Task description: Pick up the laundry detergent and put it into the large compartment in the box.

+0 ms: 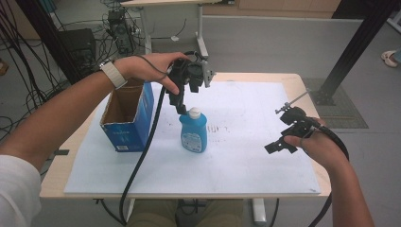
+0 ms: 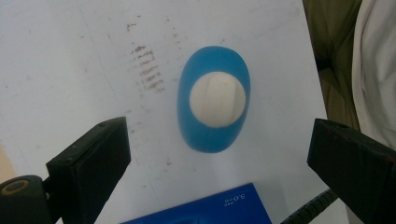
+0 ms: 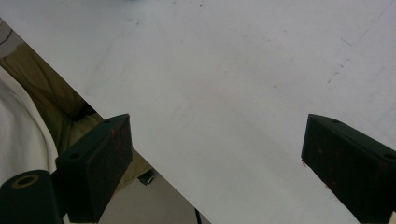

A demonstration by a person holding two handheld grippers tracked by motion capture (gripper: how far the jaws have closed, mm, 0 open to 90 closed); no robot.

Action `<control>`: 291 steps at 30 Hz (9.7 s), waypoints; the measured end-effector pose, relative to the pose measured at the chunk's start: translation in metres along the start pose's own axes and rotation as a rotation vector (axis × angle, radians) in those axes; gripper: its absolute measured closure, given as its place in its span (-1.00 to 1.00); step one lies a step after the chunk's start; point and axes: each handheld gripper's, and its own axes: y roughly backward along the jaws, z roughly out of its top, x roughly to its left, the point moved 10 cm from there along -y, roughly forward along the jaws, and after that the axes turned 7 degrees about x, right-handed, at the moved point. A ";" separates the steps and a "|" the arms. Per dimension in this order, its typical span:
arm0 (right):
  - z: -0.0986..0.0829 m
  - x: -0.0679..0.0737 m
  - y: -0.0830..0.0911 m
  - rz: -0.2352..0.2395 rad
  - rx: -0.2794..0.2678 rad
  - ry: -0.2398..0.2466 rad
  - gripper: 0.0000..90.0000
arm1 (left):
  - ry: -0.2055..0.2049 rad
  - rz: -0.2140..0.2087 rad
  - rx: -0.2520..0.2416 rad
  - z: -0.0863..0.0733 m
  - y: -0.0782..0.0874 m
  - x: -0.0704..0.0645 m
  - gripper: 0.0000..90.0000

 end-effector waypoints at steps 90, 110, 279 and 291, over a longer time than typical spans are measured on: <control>-0.001 0.000 -0.001 -0.001 -0.002 0.002 -0.80 | -0.011 0.014 -0.015 0.001 -0.020 0.003 -0.83; -0.002 -0.001 0.000 -0.002 -0.004 -0.003 -0.80 | -0.008 0.012 -0.027 0.000 -0.019 0.002 -0.82; -0.010 -0.007 -0.006 0.011 -0.010 -0.021 -0.81 | -0.042 0.079 0.060 0.022 -0.088 -0.006 -0.56; -0.010 -0.007 -0.006 0.011 -0.013 -0.022 -0.81 | -0.053 0.077 0.058 0.023 -0.088 -0.006 -0.35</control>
